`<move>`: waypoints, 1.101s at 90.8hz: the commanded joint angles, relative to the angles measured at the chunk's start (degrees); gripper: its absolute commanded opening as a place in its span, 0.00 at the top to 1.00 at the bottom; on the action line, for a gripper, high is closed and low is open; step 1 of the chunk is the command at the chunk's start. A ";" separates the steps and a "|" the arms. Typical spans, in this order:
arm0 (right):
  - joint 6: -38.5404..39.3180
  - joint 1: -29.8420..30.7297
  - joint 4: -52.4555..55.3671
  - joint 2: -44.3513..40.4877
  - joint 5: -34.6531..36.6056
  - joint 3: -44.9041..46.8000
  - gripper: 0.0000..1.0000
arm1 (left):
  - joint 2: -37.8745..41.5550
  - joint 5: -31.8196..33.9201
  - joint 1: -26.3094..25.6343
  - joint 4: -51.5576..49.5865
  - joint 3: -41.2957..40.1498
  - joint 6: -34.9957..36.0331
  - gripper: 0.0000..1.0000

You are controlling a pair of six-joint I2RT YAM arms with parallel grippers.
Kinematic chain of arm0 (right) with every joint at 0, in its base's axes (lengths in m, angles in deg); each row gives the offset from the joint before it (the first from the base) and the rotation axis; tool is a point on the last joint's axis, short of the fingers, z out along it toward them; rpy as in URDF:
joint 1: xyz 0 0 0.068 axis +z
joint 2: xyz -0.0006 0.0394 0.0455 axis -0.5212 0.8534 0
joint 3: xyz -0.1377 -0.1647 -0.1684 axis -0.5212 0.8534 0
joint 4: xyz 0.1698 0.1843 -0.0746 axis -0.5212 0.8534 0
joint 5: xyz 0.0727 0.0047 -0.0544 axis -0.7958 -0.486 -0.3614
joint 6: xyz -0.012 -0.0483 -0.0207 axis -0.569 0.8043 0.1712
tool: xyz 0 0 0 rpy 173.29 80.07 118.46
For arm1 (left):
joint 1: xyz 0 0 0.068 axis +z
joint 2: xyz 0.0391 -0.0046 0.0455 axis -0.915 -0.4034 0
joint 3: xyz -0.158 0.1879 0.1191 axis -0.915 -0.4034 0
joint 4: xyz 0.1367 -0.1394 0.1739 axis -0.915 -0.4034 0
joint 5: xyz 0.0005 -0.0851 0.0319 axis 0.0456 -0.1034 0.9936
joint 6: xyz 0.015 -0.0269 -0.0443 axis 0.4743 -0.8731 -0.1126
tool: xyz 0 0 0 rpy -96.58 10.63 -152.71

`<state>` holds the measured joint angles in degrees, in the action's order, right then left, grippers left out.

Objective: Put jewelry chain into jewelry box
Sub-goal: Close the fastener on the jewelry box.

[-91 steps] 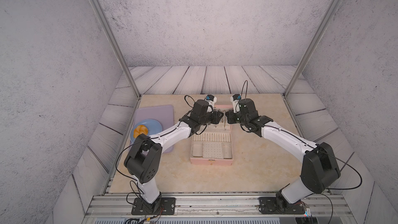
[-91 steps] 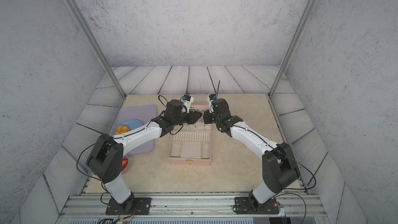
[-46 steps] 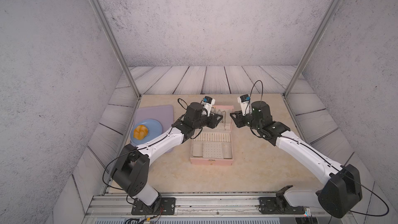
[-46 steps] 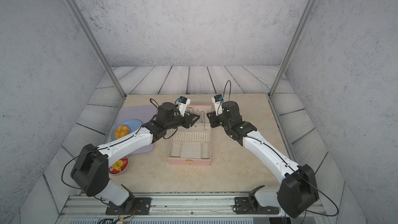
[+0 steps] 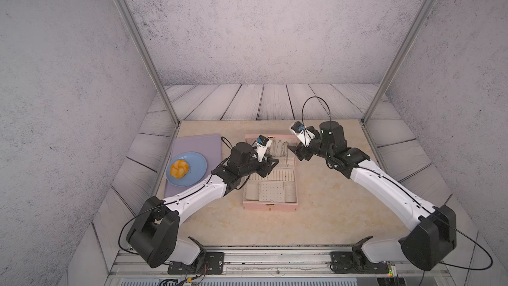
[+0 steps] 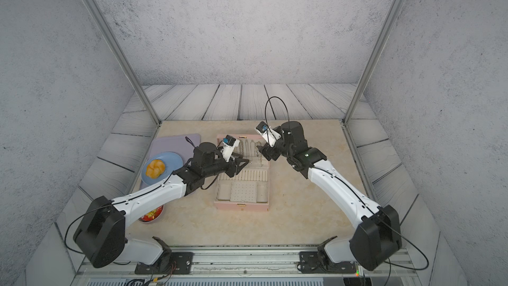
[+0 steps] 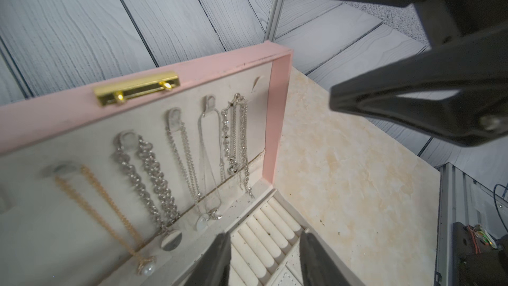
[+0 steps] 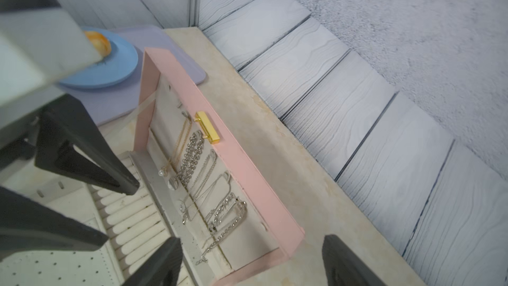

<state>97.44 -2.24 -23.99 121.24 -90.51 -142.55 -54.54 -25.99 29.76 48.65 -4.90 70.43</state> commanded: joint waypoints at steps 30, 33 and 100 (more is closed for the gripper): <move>21.88 -0.79 16.46 13.58 -5.52 -15.25 0.29 | -1.62 -0.34 0.10 1.21 2.04 6.98 0.54; 22.44 -0.85 16.90 14.03 -5.66 -15.70 0.32 | -1.67 -0.14 0.07 1.34 2.01 7.07 0.54; 25.80 -1.46 21.31 19.51 -1.83 -20.43 0.62 | -1.37 1.72 0.06 0.51 2.01 7.81 0.54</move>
<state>122.93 -3.53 -7.47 138.96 -93.18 -162.46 -55.96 -24.85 29.76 49.33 -4.38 77.31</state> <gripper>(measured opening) 0.400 0.455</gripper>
